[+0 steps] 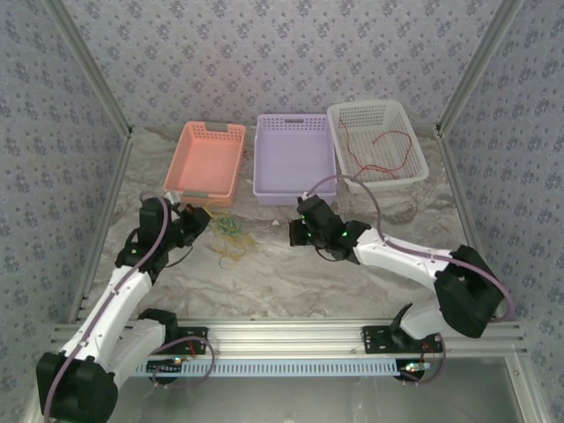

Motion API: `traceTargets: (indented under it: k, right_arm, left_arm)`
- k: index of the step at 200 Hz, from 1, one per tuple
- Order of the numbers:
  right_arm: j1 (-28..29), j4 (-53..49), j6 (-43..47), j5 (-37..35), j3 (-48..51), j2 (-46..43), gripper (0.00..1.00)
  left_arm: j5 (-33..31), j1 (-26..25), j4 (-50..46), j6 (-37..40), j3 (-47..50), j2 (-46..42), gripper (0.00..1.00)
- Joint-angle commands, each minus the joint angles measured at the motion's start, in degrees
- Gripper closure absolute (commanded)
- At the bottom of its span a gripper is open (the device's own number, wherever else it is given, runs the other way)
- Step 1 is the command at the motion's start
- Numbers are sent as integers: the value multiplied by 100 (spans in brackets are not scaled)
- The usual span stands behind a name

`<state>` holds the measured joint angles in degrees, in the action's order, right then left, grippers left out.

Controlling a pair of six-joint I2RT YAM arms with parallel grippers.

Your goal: Untangle the cables

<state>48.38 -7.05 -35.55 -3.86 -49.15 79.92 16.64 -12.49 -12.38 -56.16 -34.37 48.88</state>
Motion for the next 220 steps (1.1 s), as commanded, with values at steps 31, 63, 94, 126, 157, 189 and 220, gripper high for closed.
traceTargets:
  k: [31,63,94,126,157,189,220]
  right_arm:
    - [496,1093,1659,976,12,-221,40]
    - [537,1188,2091,1078,-301,195,29]
    - [535,1219,2241,1168,-532,616,34]
    - [521,1288,2159,992,-596,751,62]
    - [497,1163,2056,707,-342,346,99]
    - [241,790,1833,456,298,-631,100]
    - [-386,337,1564,672,763,-1809,100]
  left_arm:
    - [337,-349,101,191,-759,520,100]
    - [184,-659,-18,297,-1109,845,100]
    - [110,-828,21,308,-1199,1033,100]
    - [68,-912,41,307,-1217,1133,100]
    - [-374,-913,-403,454,-1276,1033,100]
    - [-1070,-887,-871,539,-1191,962,100]
    - [-1240,-860,-580,298,-776,1098,100]
